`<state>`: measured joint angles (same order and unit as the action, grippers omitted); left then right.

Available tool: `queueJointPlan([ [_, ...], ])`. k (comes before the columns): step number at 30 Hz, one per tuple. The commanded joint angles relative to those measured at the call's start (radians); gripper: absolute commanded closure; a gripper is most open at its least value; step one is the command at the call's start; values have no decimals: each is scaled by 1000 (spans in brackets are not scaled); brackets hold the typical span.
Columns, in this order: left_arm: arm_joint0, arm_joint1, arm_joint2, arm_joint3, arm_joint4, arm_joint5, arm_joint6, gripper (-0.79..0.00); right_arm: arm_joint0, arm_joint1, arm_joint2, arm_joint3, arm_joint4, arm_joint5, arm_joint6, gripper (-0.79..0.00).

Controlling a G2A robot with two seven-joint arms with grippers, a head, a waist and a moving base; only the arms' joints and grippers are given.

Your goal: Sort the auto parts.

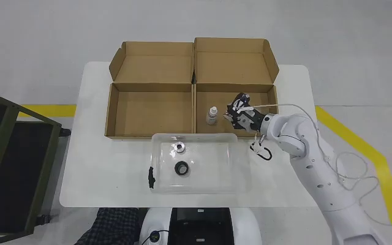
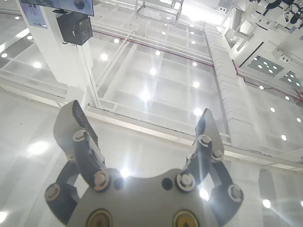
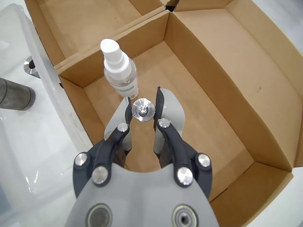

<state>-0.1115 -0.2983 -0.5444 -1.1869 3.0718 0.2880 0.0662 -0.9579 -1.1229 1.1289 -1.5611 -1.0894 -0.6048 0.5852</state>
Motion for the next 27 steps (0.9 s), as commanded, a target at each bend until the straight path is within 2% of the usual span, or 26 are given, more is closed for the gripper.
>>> queueJointPlan([
  [1,0,0,0,0,0,0,0,-785,8,-2,-6,20,5,3,-5,0],
  [14,0,0,0,0,0,0,0,-785,69,-19,-76,122,-37,36,-12,0],
  [16,0,0,0,0,0,0,0,-785,73,-21,-84,131,-40,37,-19,-71],
  [19,0,0,0,0,0,0,0,-785,75,-22,-88,140,-43,39,-22,-302],
  [20,0,0,0,0,0,0,0,-785,75,-22,-88,142,-44,39,-22,-348],
  [27,0,0,0,0,0,0,0,-785,78,-24,-91,148,-44,38,-22,-348],
])
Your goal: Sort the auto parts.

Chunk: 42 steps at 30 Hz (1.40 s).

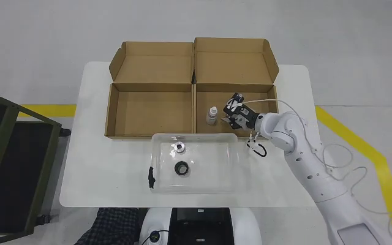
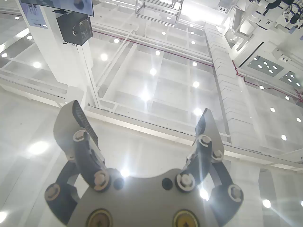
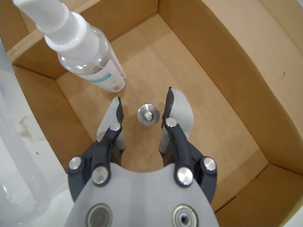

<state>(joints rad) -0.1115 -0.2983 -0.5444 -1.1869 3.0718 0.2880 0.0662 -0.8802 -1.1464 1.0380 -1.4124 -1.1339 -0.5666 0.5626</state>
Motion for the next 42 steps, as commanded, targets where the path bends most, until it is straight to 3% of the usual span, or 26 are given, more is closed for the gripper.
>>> queueJointPlan([
  [1,0,0,0,0,0,0,0,-785,0,0,0,-4,-1,0,1,-348],
  [8,0,0,0,0,0,0,0,-785,-17,8,32,-88,-6,0,-2,-366],
  [26,0,0,0,0,0,0,0,-785,-184,43,114,-481,1,-67,70,-382],
  [32,0,0,0,0,0,0,0,-785,-238,46,66,-575,-4,-112,80,-456],
  [38,0,0,0,0,0,0,0,-785,-239,39,-19,-568,-15,-133,73,-391],
  [42,0,0,0,0,0,0,0,-785,-228,32,-72,-550,-27,-156,47,-391],
])
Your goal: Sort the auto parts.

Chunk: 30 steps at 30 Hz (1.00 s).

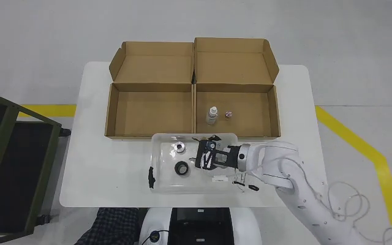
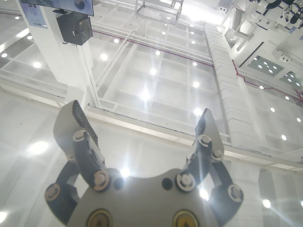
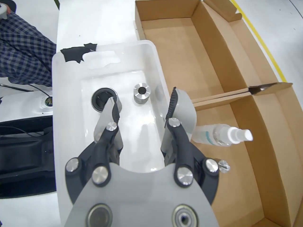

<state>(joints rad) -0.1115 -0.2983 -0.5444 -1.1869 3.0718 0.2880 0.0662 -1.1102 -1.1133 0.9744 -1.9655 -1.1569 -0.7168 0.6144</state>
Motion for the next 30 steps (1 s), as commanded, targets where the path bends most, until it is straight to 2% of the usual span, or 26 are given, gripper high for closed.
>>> queueJointPlan([
  [1,0,0,0,0,0,0,0,-785,5,-2,-21,9,-11,-11,-12,-416],
  [4,0,0,0,0,0,0,0,-785,12,-7,-53,30,-29,-19,-35,-437],
  [14,0,0,0,0,0,0,0,-785,21,-18,-123,91,-69,-29,-64,-422],
  [20,0,0,0,0,0,0,0,-785,39,-25,-154,126,-78,-35,-73,-508],
  [30,0,0,0,0,0,0,0,-785,85,-45,-208,204,-103,-23,-88,-542],
])
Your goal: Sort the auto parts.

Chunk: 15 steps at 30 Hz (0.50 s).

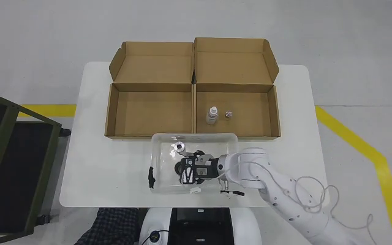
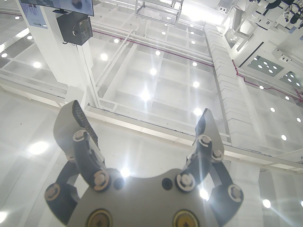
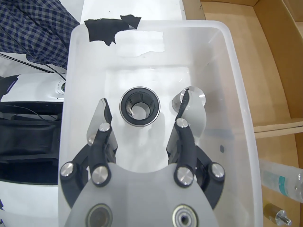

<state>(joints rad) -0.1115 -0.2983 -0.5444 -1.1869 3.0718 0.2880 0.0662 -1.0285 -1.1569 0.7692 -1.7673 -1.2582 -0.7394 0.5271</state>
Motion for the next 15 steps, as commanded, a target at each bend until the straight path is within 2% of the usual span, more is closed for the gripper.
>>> queueJointPlan([
  [1,0,0,0,0,0,0,0,-785,8,-3,-8,14,-4,1,0,-542],
  [10,0,0,0,0,0,0,0,-785,38,-19,-46,66,-20,8,-10,-557],
  [15,0,0,0,0,0,0,0,-785,49,-27,-62,90,-25,8,-20,-517],
])
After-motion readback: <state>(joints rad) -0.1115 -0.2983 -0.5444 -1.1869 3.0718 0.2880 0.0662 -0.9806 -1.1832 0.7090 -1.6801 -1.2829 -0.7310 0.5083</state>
